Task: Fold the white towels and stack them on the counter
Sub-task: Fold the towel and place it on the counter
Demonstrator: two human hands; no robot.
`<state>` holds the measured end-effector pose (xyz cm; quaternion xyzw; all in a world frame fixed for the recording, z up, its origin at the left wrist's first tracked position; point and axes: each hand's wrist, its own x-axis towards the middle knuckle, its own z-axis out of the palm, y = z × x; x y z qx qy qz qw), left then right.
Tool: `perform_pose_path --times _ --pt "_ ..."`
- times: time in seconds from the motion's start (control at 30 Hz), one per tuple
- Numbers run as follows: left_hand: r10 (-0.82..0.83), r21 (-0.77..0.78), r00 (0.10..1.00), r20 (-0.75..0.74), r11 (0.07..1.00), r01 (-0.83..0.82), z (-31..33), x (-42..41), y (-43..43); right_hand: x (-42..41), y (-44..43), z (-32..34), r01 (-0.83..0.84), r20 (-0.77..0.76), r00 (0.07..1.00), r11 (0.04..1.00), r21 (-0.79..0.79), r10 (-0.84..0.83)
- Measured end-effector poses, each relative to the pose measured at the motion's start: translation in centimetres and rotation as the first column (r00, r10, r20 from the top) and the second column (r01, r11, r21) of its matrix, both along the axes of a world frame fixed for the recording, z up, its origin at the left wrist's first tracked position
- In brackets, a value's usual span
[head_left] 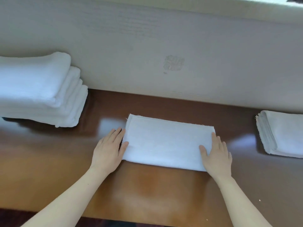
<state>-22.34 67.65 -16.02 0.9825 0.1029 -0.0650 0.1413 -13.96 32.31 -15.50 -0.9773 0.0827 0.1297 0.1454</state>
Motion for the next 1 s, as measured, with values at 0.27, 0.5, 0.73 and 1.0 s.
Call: perform_pose_path --times 0.27,0.5,0.73,1.0 --pt "0.394 -0.488 0.905 -0.158 0.766 -0.418 0.7 2.3 -2.2 0.6 2.0 0.7 0.473 0.010 0.863 0.813 0.341 -0.506" --pt "0.367 -0.400 0.886 -0.284 0.794 -0.457 1.3 4.5 -2.9 1.3 1.2 0.5 0.485 -0.077 0.871 0.828 0.283 -0.484" --pt "0.358 -0.511 0.903 -0.237 0.744 -0.429 1.3 5.1 -4.0 0.3 1.0 2.3 0.383 0.057 0.899 0.843 0.377 -0.434" --pt "0.441 -0.622 0.891 -0.109 0.668 -0.407 5.4 3.9 -2.9 0.1 1.5 7.2 0.162 0.251 0.920 0.875 0.457 -0.301"
